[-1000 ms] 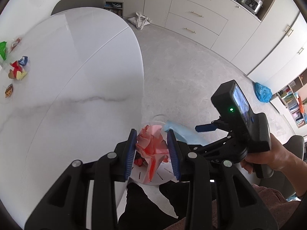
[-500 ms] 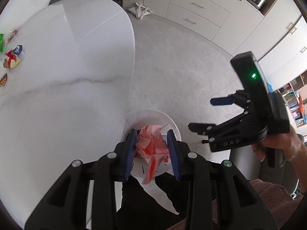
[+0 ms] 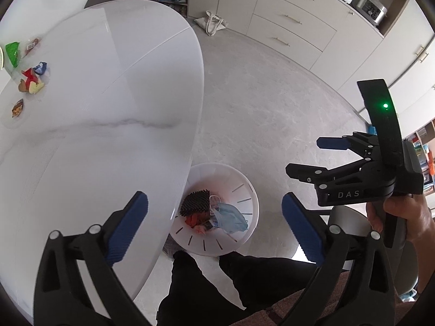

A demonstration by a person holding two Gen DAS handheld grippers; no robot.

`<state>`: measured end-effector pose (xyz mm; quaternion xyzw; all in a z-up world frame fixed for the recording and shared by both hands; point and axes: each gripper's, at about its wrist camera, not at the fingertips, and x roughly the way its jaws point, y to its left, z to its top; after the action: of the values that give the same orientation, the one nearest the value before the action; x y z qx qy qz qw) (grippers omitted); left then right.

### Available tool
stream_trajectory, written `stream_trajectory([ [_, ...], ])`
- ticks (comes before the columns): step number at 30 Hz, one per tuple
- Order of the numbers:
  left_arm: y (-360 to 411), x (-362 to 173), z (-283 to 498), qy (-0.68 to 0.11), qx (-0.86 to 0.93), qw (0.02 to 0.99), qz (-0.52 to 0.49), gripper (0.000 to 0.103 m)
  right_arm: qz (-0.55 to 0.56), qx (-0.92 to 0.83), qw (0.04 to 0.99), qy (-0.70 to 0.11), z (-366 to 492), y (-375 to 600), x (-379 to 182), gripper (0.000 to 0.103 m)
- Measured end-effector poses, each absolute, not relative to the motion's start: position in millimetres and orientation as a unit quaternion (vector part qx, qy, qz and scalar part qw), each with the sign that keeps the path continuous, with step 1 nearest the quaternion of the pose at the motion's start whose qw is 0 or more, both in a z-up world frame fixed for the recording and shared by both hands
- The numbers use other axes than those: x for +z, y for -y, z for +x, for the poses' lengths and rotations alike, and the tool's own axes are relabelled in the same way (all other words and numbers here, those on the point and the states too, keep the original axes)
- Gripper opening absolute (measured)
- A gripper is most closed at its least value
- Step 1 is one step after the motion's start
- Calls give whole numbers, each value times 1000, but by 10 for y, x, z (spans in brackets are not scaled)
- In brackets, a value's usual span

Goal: Collect trash
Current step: 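Move both open tools back over the table toward the remaining trash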

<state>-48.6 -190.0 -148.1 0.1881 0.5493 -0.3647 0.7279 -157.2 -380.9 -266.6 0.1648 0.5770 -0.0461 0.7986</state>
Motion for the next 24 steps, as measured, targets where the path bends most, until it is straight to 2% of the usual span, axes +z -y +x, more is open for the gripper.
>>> stream_trajectory([
  [24, 1106, -1216, -175, -544, -271, 787, 106, 95, 141, -12, 835, -531, -1093, 3406, -2081, 95],
])
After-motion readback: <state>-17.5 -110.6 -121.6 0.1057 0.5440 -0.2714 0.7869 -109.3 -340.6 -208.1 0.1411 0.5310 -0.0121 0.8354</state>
